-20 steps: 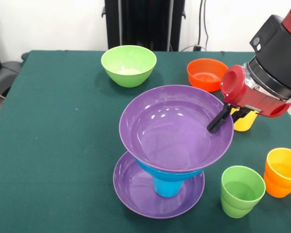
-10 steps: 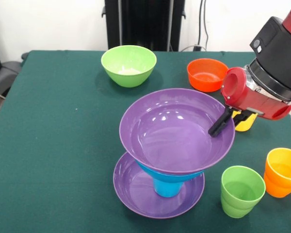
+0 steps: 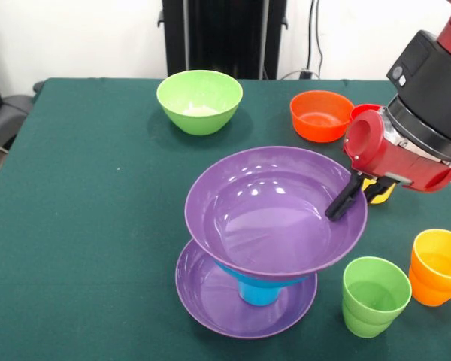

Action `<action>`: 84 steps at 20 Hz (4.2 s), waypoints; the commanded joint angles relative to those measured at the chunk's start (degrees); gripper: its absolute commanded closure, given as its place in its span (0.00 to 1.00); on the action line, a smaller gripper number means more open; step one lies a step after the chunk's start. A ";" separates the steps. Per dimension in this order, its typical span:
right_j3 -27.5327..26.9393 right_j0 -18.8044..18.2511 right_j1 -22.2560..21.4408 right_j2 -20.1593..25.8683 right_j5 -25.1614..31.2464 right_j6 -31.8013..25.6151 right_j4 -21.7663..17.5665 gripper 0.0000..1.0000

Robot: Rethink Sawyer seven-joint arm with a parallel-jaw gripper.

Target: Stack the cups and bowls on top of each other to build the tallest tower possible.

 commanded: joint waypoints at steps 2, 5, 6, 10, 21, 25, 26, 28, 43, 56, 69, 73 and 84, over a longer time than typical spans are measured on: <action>0.39 -0.95 2.43 5.48 -2.58 -6.83 -1.85 1.00; -0.90 -0.87 3.05 5.09 -0.99 -7.00 -1.97 0.00; -0.99 -0.76 3.07 4.87 -0.68 -6.92 -2.09 0.00; -1.98 -0.39 3.56 3.52 2.06 -5.89 -2.44 0.00; -5.99 -0.36 5.72 0.38 7.02 -3.82 -2.03 0.00; -5.12 -0.04 5.32 -0.51 6.37 -2.61 -1.92 0.00; -4.85 0.08 5.18 -0.72 6.30 -2.42 -1.84 0.00; -4.01 0.32 4.74 -1.12 6.04 -2.15 -1.65 0.00; -15.99 2.37 -0.67 -3.82 23.83 0.91 5.05 0.00; -36.96 -3.44 9.41 -30.94 37.96 -2.50 44.16 0.00; -33.20 -7.90 17.39 -43.27 19.83 -9.58 65.23 0.00; -32.01 -8.07 18.58 -40.35 18.76 -11.12 66.16 0.00; -25.79 -4.78 19.82 -23.84 10.45 -7.95 57.65 0.00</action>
